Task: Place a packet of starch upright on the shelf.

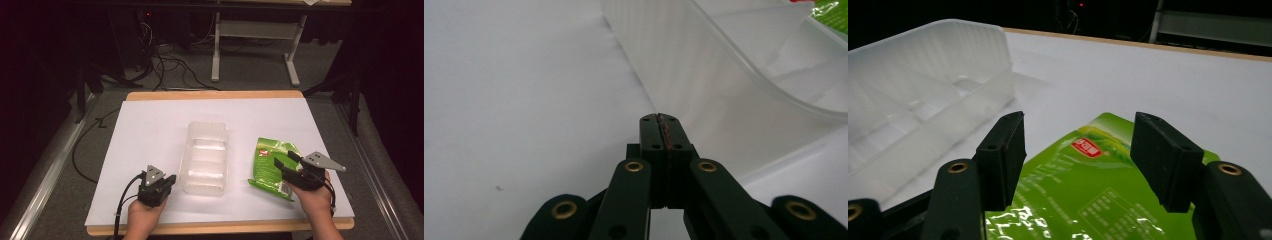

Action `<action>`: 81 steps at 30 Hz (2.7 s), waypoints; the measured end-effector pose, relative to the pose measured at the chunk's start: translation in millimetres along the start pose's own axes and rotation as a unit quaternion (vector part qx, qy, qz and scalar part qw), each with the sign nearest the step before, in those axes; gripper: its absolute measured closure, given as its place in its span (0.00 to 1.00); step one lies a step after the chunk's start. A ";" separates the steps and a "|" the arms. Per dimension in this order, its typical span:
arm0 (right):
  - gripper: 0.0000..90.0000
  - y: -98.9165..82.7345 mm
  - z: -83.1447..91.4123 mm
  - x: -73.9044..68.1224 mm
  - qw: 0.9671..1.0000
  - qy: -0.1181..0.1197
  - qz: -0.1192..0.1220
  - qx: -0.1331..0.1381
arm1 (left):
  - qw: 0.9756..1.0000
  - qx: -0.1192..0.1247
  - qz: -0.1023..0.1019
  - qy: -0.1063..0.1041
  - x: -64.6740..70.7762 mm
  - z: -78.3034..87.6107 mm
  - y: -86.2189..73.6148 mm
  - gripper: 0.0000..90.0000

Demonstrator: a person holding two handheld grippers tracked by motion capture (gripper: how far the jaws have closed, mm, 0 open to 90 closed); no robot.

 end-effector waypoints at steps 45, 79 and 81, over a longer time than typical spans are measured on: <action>0.61 -40.8 -54.8 104.6 0.977 -0.042 -0.159 -0.135 | 0.998 0.051 0.019 0.039 -70.0 24.5 16.8 0.46; 1.00 35.2 -10.3 38.1 0.995 0.070 -0.063 0.037 | 0.999 0.042 -0.005 0.029 -62.0 19.9 15.4 0.46; 1.00 42.2 -8.7 28.7 0.995 0.071 -0.052 0.053 | 0.999 0.043 -0.005 0.029 -62.0 20.1 15.5 0.46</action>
Point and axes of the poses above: each handheld gripper's, and its own axes: z roughly backward along the jaws, y roughly out of its top, x roughly to its right, the point moved 1 cm from there along -z, roughly forward along the jaws, and after that the axes turned 13 degrees about x, right-handed, at the moved point
